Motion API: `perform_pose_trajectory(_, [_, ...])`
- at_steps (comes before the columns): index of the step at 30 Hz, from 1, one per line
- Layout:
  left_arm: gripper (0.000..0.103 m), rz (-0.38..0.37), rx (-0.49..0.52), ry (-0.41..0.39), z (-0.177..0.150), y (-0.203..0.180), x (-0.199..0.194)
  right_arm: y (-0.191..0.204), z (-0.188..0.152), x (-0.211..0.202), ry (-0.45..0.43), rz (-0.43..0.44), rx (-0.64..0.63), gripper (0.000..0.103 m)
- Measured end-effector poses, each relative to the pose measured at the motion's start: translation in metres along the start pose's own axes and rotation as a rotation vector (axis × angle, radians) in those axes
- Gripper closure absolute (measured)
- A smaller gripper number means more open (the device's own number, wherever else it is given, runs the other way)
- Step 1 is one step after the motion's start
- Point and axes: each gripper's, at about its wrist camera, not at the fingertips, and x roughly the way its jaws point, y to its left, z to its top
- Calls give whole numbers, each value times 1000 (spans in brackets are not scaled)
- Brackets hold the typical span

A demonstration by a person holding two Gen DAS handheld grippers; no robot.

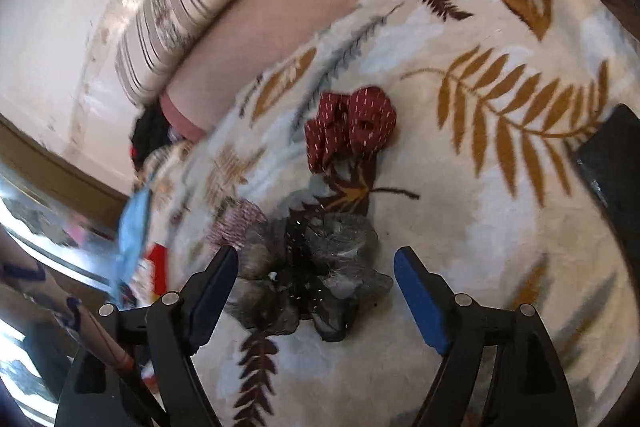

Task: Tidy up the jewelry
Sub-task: 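Grasp the gray sheer scrunchie with the right tool while the left tool grasps the plaid scrunchie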

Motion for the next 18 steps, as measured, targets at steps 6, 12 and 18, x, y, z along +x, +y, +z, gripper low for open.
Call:
perform_pose_trajectory(6, [21, -6, -68, 22, 30, 19, 13, 31, -13, 28, 35, -74, -153, 19])
perform_pose_trajectory(12, [21, -50, -53, 91, 49, 3, 45, 48, -27, 56, 111, -149, -298, 64])
perform_pose_trajectory(18, [21, -65, 6, 145, 59, -31, 81, 36, -15, 29, 28, -144, -236, 83])
